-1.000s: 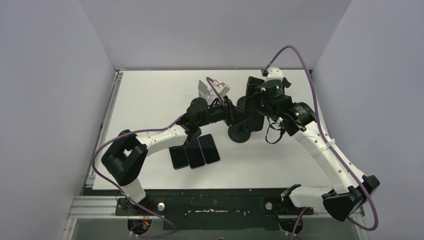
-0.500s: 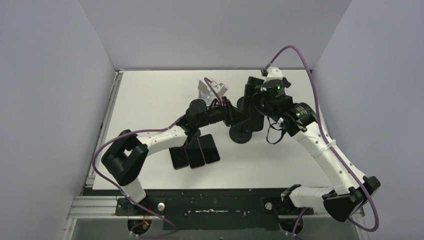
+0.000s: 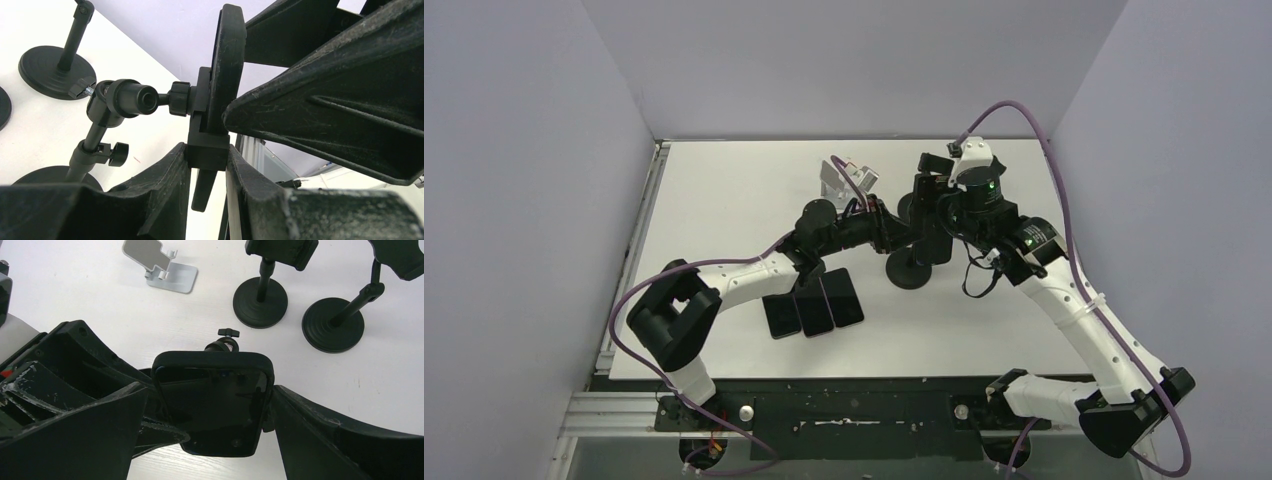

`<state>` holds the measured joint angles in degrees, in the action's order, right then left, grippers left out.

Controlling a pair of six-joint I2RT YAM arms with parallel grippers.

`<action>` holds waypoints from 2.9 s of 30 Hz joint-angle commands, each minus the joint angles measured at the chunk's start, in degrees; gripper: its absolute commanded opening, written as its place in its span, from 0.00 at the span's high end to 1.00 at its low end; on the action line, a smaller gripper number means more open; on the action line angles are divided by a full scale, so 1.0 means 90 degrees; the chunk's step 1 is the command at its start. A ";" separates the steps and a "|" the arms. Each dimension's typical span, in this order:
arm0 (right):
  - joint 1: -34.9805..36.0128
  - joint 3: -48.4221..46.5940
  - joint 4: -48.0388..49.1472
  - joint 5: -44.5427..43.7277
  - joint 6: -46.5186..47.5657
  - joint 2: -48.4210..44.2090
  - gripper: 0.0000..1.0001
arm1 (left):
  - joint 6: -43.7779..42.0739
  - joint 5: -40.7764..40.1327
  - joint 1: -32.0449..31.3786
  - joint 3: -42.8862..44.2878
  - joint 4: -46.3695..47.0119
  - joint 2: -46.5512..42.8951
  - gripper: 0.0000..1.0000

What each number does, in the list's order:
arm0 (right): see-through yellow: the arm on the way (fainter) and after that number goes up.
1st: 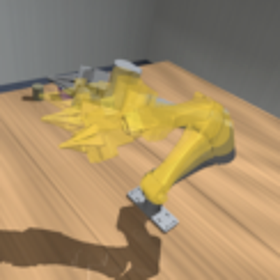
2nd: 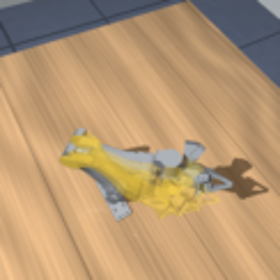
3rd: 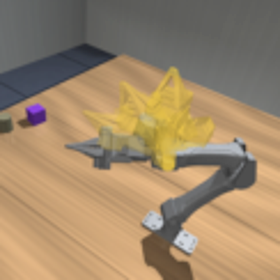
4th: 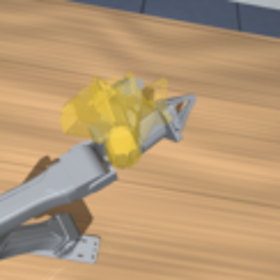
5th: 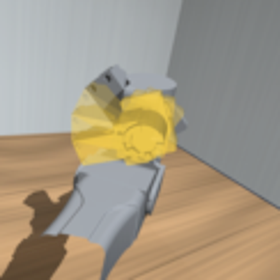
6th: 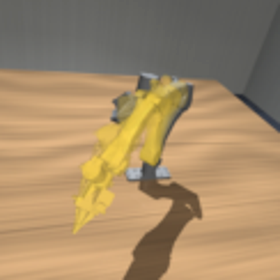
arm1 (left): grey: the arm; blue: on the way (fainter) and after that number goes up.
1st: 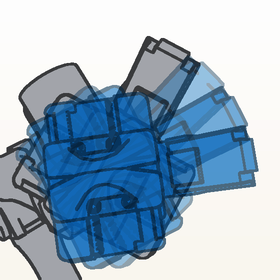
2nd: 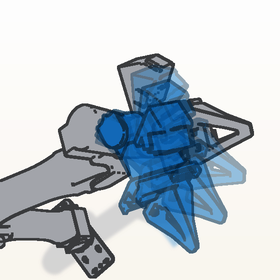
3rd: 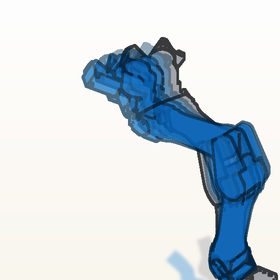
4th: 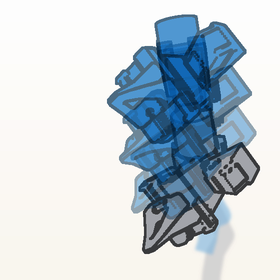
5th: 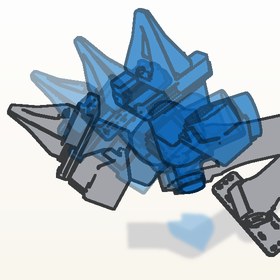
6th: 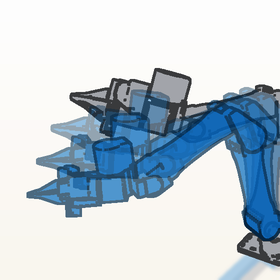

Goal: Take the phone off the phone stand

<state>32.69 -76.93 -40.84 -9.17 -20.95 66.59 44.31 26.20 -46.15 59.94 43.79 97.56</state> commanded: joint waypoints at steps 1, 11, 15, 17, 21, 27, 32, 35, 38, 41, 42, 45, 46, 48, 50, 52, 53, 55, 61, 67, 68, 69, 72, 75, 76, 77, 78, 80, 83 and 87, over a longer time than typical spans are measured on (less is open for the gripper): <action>0.0074 0.0007 0.0394 0.0004 0.0355 -0.0141 0.05 | 0.0191 -0.0044 -0.0029 0.0065 0.0801 -0.0059 1.00; 0.0095 0.0031 0.0374 -0.0104 0.0464 0.0069 0.13 | 0.0200 -0.0059 -0.0030 0.0012 0.0806 -0.0078 1.00; 0.0104 0.0003 0.0242 -0.0157 0.0410 0.0149 0.10 | 0.0190 -0.0069 -0.0038 0.0005 0.0802 -0.0080 1.00; 0.0119 0.0010 0.0205 -0.0191 0.0399 0.0167 0.08 | 0.0201 -0.0070 -0.0031 -0.0003 0.0808 -0.0078 1.00; 0.0128 0.0029 0.0199 -0.0211 0.0404 0.0182 0.12 | 0.0200 -0.0069 -0.0038 -0.0018 0.0832 -0.0093 1.00; 0.0135 0.0019 0.0185 -0.0180 0.0404 0.0227 0.30 | 0.0166 -0.0102 -0.0029 -0.0060 0.0833 -0.0122 1.00; 0.0147 0.0051 0.0156 -0.0237 0.0421 0.0201 0.47 | 0.0154 -0.0118 -0.0038 -0.0107 0.0830 -0.0165 1.00; 0.0156 0.0037 0.0128 -0.0217 0.0443 0.0206 0.35 | 0.0133 -0.0137 -0.0029 -0.0135 0.0842 -0.0204 1.00; 0.0178 0.0022 0.0068 -0.0235 0.0443 0.0237 0.17 | 0.0120 -0.0140 -0.0035 -0.0130 0.0824 -0.0223 1.00; 0.0219 0.0017 0.0020 -0.0309 0.0450 0.0266 0.13 | 0.0114 -0.0137 -0.0035 -0.0134 0.0808 -0.0206 1.00; 0.0225 0.0013 0.0008 -0.0334 0.0465 0.0267 0.13 | 0.0116 -0.0137 -0.0030 -0.0129 0.0803 -0.0208 1.00; 0.0244 -0.0014 -0.0018 -0.0376 0.0496 0.0274 0.14 | 0.0124 -0.0138 -0.0034 -0.0136 0.0803 -0.0205 1.00; 0.0240 -0.0017 -0.0022 -0.0377 0.0508 0.0277 0.15 | 0.0119 -0.0137 -0.0034 -0.0128 0.0804 -0.0206 1.00; 0.0258 -0.0066 -0.0079 -0.0401 0.0529 0.0317 0.15 | 0.0119 -0.0137 -0.0034 -0.0113 0.0799 -0.0205 1.00; 0.0292 -0.0085 -0.0128 -0.0481 0.0548 0.0345 0.16 | 0.0130 -0.0130 -0.0030 -0.0108 0.0804 -0.0197 1.00; 0.0318 -0.0078 -0.0130 -0.0513 0.0550 0.0323 0.21 | 0.0127 -0.0132 -0.0036 -0.0102 0.0803 -0.0186 1.00; 0.0313 -0.0076 -0.0130 -0.0523 0.0550 0.0315 0.25 | 0.0129 -0.0132 -0.0031 -0.0113 0.0793 -0.0191 1.00; 0.0318 -0.0061 -0.0130 -0.0537 0.0546 0.0292 0.34 | 0.0123 -0.0129 -0.0029 -0.0118 0.0791 -0.0195 1.00; 0.0323 -0.0003 -0.0004 -0.0485 0.0511 0.0190 0.56 | 0.0086 -0.0107 0.0055 -0.0416 0.1067 -0.0359 0.61; 0.0328 -0.0027 0.0014 -0.0370 0.0445 0.0189 0.61 | 0.0317 0.0095 0.0402 -0.0973 0.2099 -0.0449 0.34; 0.0331 -0.0031 0.0016 -0.0360 0.0443 0.0189 0.61 | 0.0408 0.0175 0.0489 -0.1055 0.2370 -0.0421 0.32; 0.0338 -0.0048 0.0009 -0.0363 0.0427 0.0189 0.61 | 0.0516 0.0222 0.0548 -0.1109 0.2648 -0.0386 0.31; 0.0341 -0.0061 0.0013 -0.0354 0.0381 0.0189 0.61 | 0.0672 0.0298 0.0618 -0.1086 0.3048 -0.0293 0.29; 0.0340 -0.0104 -0.0003 -0.0350 0.0351 0.0199 0.61 | 0.0518 0.0379 0.0581 -0.0986 0.3074 -0.0288 0.29; 0.0335 -0.0121 -0.0008 -0.0342 0.0341 0.0199 0.60 | 0.0437 0.0378 0.0562 -0.0969 0.3070 -0.0296 0.29; 0.0342 -0.0138 -0.0012 -0.0339 0.0330 0.0208 0.60 | 0.0353 0.0393 0.0529 -0.0940 0.3034 -0.0314 0.29; 0.0340 -0.0157 -0.0015 -0.0339 0.0321 0.0210 0.60 | 0.0206 0.0417 0.0497 -0.0900 0.2933 -0.0324 0.29; 0.0338 -0.0186 -0.0016 -0.0320 0.0297 0.0218 0.60 | -0.0100 0.0502 0.0419 -0.0780 0.2486 -0.0349 0.29; 0.0342 -0.0229 -0.0013 -0.0283 0.0261 0.0237 0.59 | -0.0515 0.0545 0.0289 -0.0659 0.1976 -0.0377 0.29; 0.0339 -0.0243 0.0016 -0.0188 0.0210 0.0260 0.59 | -0.0646 0.0422 0.0236 -0.0584 0.1745 -0.0339 0.29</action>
<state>35.29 -76.79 -41.87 -13.21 -17.17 69.32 42.33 29.50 -43.48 51.70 61.69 95.68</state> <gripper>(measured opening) 0.760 0.709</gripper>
